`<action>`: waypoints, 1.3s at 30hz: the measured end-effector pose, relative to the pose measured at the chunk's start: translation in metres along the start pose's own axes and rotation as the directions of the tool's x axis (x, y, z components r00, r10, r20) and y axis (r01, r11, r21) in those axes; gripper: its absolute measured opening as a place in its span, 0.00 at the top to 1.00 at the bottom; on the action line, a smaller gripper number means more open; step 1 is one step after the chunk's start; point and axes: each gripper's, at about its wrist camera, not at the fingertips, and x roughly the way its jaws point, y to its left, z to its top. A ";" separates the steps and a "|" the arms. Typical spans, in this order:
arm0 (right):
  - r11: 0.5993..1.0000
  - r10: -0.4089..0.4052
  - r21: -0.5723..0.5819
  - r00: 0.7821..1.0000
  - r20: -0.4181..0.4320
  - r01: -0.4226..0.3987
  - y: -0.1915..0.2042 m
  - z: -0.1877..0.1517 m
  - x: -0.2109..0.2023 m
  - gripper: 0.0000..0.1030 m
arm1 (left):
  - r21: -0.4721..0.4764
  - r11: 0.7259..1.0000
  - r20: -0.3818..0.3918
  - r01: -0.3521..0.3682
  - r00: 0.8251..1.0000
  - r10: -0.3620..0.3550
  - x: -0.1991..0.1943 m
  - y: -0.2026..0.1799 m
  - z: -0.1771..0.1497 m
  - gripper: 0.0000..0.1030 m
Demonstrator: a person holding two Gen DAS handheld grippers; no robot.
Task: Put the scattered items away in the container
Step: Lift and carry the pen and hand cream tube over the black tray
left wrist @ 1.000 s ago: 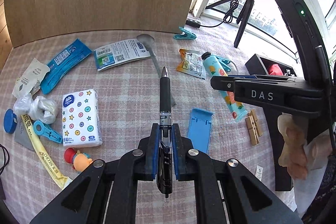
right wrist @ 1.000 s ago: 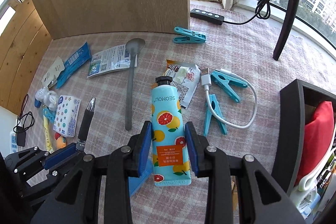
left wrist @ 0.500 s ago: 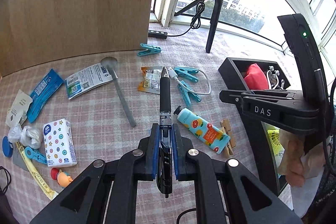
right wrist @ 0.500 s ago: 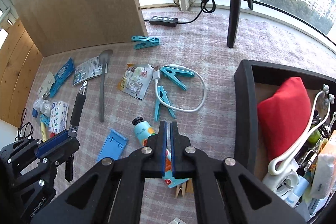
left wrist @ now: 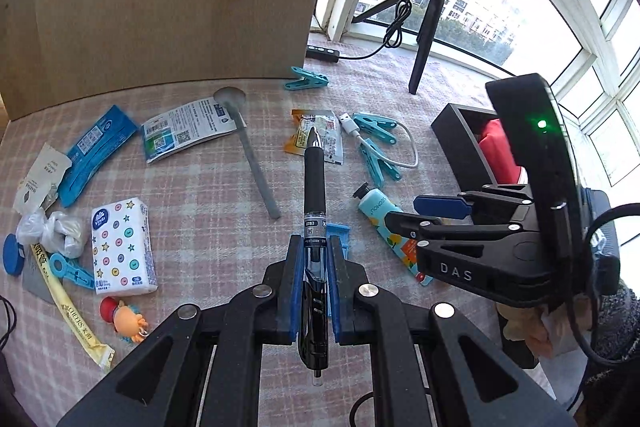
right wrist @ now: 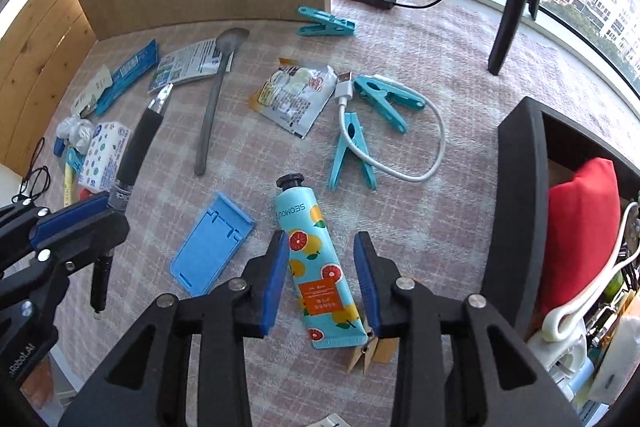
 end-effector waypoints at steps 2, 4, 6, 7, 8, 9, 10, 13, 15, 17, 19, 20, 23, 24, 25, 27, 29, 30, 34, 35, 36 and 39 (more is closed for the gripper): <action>1.000 -0.006 -0.006 1.000 -0.004 0.006 0.001 0.003 0.006 0.63 | -0.014 1.000 0.000 0.002 1.000 -0.002 -0.001 0.005 -0.001 0.90; 1.000 -0.019 -0.021 1.000 -0.009 0.018 0.003 0.006 0.011 0.63 | -0.018 1.000 0.000 0.000 1.000 0.000 -0.002 0.008 -0.003 0.90; 0.999 -0.023 -0.035 0.999 -0.021 0.023 0.005 0.008 0.017 0.63 | -0.025 1.000 -0.001 0.002 1.000 -0.002 -0.002 0.010 -0.003 0.90; 0.999 -0.025 -0.038 0.999 -0.025 0.024 0.005 0.008 0.019 0.63 | -0.026 1.000 -0.002 0.002 1.000 -0.002 -0.002 0.011 -0.003 0.90; 0.999 -0.028 -0.041 0.999 -0.021 0.027 0.005 0.008 0.020 0.63 | -0.027 1.000 -0.002 0.001 1.000 -0.001 -0.001 0.012 -0.003 0.90; 0.999 -0.032 -0.044 0.999 -0.017 0.031 0.005 0.008 0.020 0.63 | -0.029 1.000 -0.004 0.002 1.000 -0.002 -0.001 0.012 -0.003 0.90; 0.999 -0.032 -0.042 0.999 -0.017 0.031 0.005 0.009 0.020 0.63 | -0.030 1.000 -0.006 0.003 1.000 -0.003 0.000 0.013 -0.003 0.90; 0.998 -0.051 -0.048 0.999 -0.011 0.050 0.006 0.008 0.020 0.70 | -0.035 0.999 -0.012 0.006 1.000 -0.006 0.003 0.012 -0.004 0.90; 0.998 -0.047 -0.045 0.999 -0.011 0.047 0.005 0.006 0.019 0.73 | -0.031 0.999 -0.014 0.008 1.000 -0.008 0.003 0.010 -0.003 0.90; 0.999 -0.034 -0.028 0.999 -0.007 0.033 0.004 0.003 0.017 0.73 | -0.028 1.000 -0.013 0.009 1.000 -0.010 0.003 0.009 -0.003 0.90; 1.000 -0.028 -0.007 1.000 0.004 0.028 0.001 0.001 0.013 0.73 | -0.027 1.000 -0.011 0.013 1.000 -0.013 0.002 0.007 -0.001 0.90; 1.000 -0.020 0.004 1.000 0.012 0.020 0.000 0.000 0.010 0.73 | -0.025 1.000 -0.009 0.013 1.000 -0.013 0.002 0.005 0.000 0.90; 1.000 -0.009 0.029 0.999 0.038 0.008 -0.004 -0.003 -0.002 0.73 | -0.020 1.000 -0.004 0.021 1.000 -0.021 -0.001 0.000 0.004 0.90; 0.999 -0.007 0.036 0.999 0.050 0.005 -0.006 -0.004 -0.008 0.73 | -0.016 1.000 -0.001 0.024 1.000 -0.024 -0.002 -0.003 0.006 0.90; 0.999 0.000 0.043 0.998 0.062 -0.003 -0.008 -0.005 -0.014 0.73 | -0.010 1.000 0.001 0.027 1.000 -0.027 -0.002 -0.006 0.008 0.90; 0.998 0.010 0.060 0.997 0.082 -0.015 -0.012 -0.007 -0.027 0.73 | 0.007 0.999 0.002 0.037 0.999 -0.037 -0.002 -0.016 0.012 0.90; 0.997 0.012 0.078 0.995 0.100 -0.019 -0.019 -0.008 -0.040 0.73 | 0.030 0.998 0.000 0.051 0.999 -0.051 0.001 -0.030 0.018 0.90; 0.996 0.005 0.089 0.994 0.110 -0.014 -0.024 -0.006 -0.046 0.73 | 0.045 0.997 -0.002 0.059 0.998 -0.059 0.002 -0.038 0.021 0.90; 0.989 -0.020 0.151 0.990 0.137 -0.001 -0.050 -0.011 -0.071 0.73 | 0.106 0.989 -0.001 0.104 0.994 -0.105 0.005 -0.080 0.034 0.90; 0.986 -0.031 0.168 0.989 0.145 0.006 -0.058 -0.013 -0.078 0.73 | 0.122 0.986 0.001 0.117 0.993 -0.118 0.005 -0.091 0.037 0.90; 0.982 -0.045 0.188 0.987 0.154 0.015 -0.066 -0.015 -0.084 0.73 | 0.138 0.982 0.002 0.129 0.991 -0.131 0.006 -0.103 0.041 0.90; 0.965 -0.075 0.261 0.982 0.171 0.028 -0.099 -0.030 -0.106 0.73 | 0.191 0.967 -0.001 0.167 0.986 -0.169 0.008 -0.139 0.051 0.90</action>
